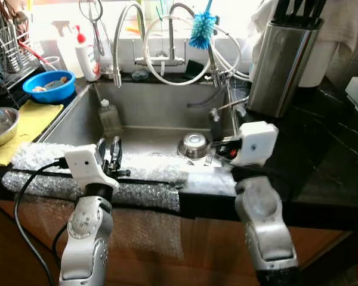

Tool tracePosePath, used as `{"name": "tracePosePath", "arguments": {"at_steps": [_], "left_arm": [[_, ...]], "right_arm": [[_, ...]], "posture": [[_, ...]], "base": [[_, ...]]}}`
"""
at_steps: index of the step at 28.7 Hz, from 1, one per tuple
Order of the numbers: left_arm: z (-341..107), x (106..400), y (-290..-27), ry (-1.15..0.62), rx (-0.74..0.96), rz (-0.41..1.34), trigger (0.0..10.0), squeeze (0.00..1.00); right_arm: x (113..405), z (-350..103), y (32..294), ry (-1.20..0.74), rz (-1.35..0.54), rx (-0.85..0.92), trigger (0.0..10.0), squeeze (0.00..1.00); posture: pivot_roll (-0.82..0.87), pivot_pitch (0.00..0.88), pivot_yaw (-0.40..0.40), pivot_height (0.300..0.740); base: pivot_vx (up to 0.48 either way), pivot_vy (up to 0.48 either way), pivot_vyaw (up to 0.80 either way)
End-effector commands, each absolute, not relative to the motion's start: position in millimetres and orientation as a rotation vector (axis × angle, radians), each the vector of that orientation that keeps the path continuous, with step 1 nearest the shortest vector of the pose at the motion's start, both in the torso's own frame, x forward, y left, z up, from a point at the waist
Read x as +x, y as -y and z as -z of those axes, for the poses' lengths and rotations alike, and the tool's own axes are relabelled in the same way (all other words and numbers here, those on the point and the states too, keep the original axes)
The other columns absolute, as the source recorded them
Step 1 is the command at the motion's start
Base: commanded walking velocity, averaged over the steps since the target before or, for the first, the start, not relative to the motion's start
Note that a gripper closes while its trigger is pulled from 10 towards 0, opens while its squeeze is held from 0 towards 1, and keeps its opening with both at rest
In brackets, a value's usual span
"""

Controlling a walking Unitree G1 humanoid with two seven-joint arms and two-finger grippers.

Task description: Kitchen organization

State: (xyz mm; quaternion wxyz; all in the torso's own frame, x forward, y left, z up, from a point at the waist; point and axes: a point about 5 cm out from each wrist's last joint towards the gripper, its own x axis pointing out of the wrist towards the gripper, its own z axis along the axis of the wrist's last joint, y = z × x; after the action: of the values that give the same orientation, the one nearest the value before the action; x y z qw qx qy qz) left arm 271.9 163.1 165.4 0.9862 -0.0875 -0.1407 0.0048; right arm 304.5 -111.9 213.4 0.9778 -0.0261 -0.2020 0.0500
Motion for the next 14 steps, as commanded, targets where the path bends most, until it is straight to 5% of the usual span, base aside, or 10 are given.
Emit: {"name": "tracePosePath", "arguments": {"at_steps": [1,14], "left_arm": [[-170.0,273.0,-166.2,0.298,-0.154,-0.028,10.0,0.00],[-169.5,271.8,-169.3,0.286,-0.144,-0.040,10.0,0.00]], "right_arm": [[305.9,-216.3,117.8,0.399,-0.073,-0.047,10.0,0.00],[305.0,-205.9,114.7,0.324,-0.035,-0.006,10.0,0.00]], "posture": [[-0.01,0.000,0.075,0.740],[0.00,0.000,0.086,0.740]], "base": [[0.000,0.000,0.00],[0.000,0.000,0.00]]}}
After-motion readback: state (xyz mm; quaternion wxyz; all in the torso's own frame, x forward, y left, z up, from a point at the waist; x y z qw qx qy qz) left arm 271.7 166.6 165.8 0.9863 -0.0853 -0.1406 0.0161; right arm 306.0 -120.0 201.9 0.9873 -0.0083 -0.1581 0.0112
